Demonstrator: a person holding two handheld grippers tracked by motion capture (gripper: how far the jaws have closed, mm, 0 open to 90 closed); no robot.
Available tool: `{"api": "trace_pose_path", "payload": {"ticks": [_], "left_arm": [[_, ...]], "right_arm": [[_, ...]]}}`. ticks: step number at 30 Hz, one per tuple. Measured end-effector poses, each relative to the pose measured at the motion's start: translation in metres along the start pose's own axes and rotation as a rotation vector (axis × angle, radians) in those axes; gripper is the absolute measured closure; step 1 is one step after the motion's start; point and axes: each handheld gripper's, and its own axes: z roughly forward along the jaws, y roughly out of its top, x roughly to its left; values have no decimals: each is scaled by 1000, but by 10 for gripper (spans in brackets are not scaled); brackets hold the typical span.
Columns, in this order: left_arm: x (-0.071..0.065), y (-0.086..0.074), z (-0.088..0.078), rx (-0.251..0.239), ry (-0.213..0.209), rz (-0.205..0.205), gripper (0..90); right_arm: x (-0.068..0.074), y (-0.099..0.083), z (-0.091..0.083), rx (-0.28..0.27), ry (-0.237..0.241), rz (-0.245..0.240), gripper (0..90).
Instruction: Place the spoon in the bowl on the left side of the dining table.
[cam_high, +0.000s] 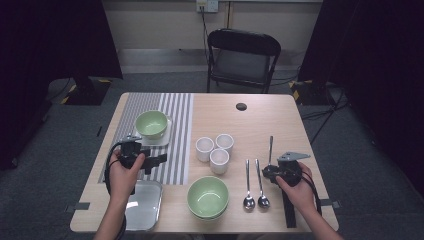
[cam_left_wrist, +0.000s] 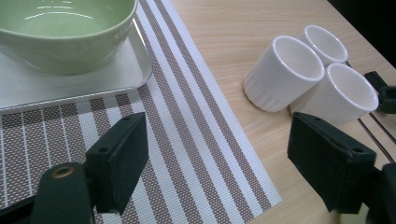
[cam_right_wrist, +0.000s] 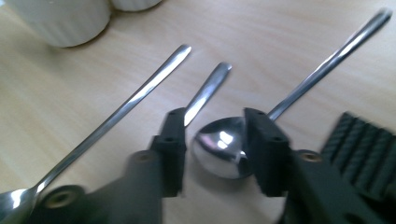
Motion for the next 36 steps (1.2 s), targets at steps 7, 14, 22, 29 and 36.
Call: {"api": "trace_pose_path", "payload": {"ticks": [7,14,22,29,36], "left_arm": [[0,0,0,1,-1,0,206],[0,0,1,3,-3,2,206],[0,0,1,4,0,3,206],[-1,0,2,6,-2,2,206],[-1,0,1,5,-3,7,206]], "right_arm": [[-5,2,-8,-13,23,-5,498],[1,-5,1,20,0,-49,436],[-2,-7,3,20,-19,-39,580],[-1,-5,2,-2,-2,-36,704],[-3,-6,-3,-18,49,-24,876]]}}
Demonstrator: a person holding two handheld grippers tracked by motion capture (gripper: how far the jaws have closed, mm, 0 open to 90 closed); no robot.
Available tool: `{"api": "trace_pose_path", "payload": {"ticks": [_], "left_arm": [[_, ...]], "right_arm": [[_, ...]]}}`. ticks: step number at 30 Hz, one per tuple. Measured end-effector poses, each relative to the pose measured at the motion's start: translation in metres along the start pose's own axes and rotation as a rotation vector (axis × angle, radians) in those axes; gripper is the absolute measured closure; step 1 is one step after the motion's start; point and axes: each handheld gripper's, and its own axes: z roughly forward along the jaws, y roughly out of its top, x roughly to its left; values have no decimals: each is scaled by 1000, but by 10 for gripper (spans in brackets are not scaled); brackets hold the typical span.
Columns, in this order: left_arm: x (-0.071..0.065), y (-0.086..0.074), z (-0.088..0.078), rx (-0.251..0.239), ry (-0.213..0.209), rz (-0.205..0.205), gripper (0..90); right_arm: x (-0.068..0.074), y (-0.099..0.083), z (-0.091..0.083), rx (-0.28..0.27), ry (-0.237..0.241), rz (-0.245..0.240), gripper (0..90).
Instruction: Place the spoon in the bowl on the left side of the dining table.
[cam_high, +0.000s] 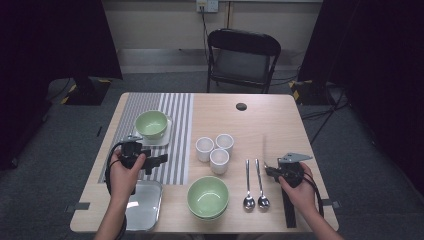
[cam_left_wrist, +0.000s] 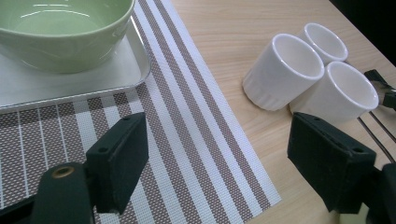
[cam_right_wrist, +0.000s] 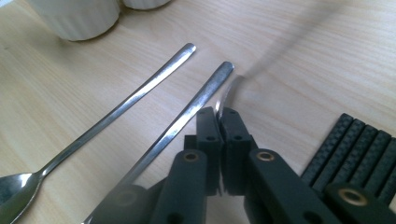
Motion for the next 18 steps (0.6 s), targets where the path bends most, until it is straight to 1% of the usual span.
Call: {"api": "trace_pose_path", "payload": {"ticks": [1,3,5,7,8,12,18], "left_arm": [[0,0,0,2,2,2,206],[0,1,-1,-2,3,-2,206],[0,1,-1,-2,3,0,206],[-1,1,-1,-3,1,-1,206],[-1,1,-1,-1,2,5,206],[-4,2,1,3,-5,6,206],[-10,5,3,13,-25,11,205]], "right_arm": [[0,0,0,0,8,-1,886],[2,2,0,1,-11,-17,890],[1,5,-2,-11,0,-21,891],[2,8,-6,-24,-15,-26,892],[1,10,-9,-35,-10,-23,892],[-1,15,-18,-66,-13,-15,893],[-1,22,-28,-87,-7,-20,893]]}}
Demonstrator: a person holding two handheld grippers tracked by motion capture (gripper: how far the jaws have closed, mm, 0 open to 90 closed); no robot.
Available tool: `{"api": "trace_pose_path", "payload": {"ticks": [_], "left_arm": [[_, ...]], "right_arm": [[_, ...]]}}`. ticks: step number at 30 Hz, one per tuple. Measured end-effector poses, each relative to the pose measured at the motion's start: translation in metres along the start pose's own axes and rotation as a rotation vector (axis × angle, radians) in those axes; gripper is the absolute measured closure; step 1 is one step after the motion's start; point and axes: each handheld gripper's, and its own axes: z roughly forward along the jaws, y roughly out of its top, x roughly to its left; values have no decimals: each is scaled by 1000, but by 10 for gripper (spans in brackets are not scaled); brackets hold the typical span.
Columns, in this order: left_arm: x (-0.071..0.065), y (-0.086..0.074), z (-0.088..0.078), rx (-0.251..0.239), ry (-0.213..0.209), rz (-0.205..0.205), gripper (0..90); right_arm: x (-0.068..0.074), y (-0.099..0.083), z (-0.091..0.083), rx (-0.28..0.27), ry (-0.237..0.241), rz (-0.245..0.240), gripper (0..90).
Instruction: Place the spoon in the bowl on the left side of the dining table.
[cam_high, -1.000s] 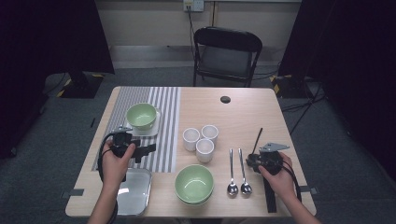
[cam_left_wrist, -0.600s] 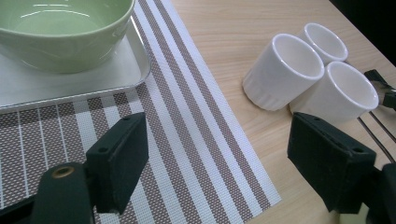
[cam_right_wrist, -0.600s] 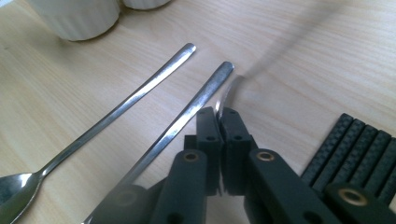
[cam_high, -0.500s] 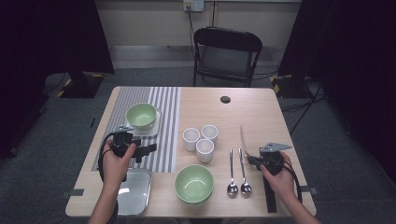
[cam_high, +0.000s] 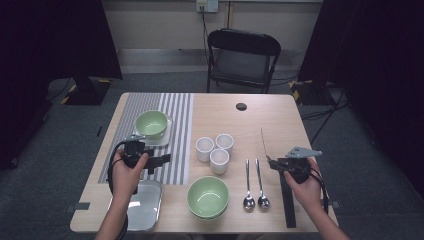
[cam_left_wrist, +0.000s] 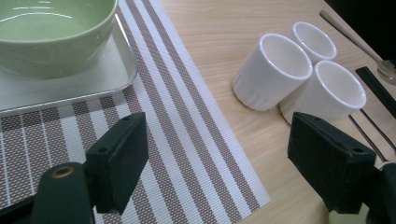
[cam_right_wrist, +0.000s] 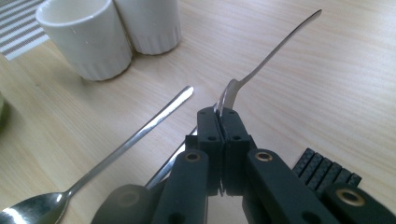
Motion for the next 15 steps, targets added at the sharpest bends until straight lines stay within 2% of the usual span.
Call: {"api": "trace_pose_path", "payload": {"ticks": [8,15], "left_arm": [[-13,5,5,9,-29,9,203],[-24,11,11,25,-60,21,201]], "right_arm": [[8,16,-12,-38,28,-29,893],[14,25,-17,-70,62,-34,894]]}}
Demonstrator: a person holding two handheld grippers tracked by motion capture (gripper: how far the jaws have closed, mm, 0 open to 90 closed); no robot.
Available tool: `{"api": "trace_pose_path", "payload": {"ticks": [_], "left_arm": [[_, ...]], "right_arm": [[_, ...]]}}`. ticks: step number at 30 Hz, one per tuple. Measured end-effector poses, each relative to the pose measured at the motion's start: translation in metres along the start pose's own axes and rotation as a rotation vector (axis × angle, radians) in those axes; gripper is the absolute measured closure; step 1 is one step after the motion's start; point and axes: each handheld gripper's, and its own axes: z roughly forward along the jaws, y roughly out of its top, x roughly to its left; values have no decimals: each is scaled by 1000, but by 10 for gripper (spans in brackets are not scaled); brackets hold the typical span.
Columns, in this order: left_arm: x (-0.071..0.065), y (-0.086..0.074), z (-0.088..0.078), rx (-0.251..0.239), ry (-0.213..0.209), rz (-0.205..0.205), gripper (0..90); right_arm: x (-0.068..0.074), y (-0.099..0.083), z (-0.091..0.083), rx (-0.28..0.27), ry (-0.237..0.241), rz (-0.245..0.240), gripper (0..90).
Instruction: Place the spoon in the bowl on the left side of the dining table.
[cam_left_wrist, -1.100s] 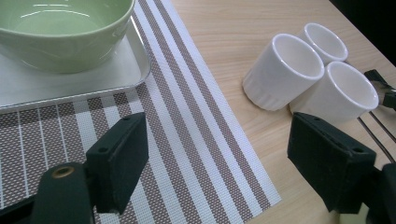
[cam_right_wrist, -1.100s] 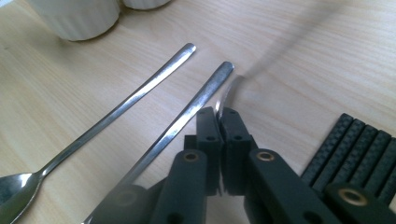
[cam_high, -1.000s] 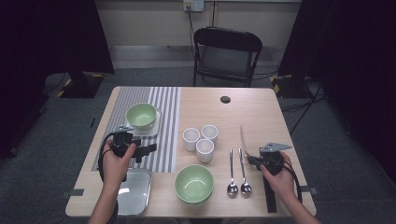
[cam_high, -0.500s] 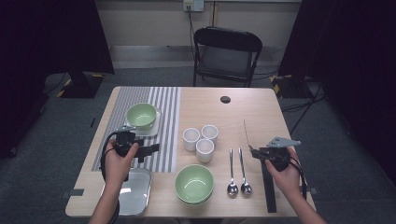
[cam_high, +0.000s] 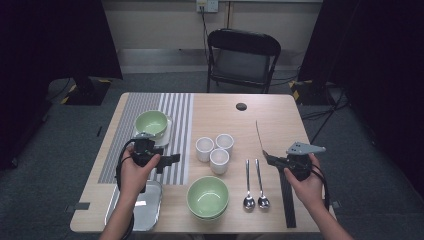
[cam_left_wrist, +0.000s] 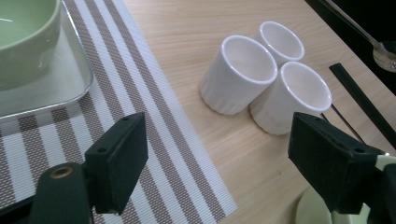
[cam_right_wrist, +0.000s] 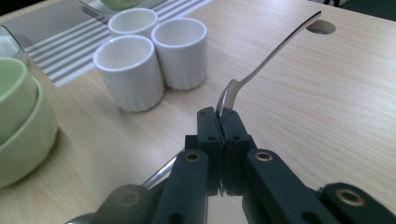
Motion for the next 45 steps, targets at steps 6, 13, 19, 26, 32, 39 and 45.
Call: {"api": "trace_pose_path", "payload": {"ticks": [6,13,19,26,32,39,45], "left_arm": [[-10,10,1,2,-22,8,201],[-29,25,7,19,-39,46,199],[-46,35,19,36,-73,79,199],[-61,43,32,48,-96,69,288],[-73,50,39,50,-118,69,358],[-81,54,49,70,-126,24,390],[-84,60,56,71,-136,-4,415]], "right_arm": [[6,7,-3,-27,28,-9,894],[14,13,-3,-51,68,-17,894],[24,19,-1,-60,97,-38,894],[33,21,3,-62,130,-55,894],[39,23,5,-68,151,-69,894],[46,25,8,-64,169,-88,894],[53,30,10,-71,186,-108,894]]}}
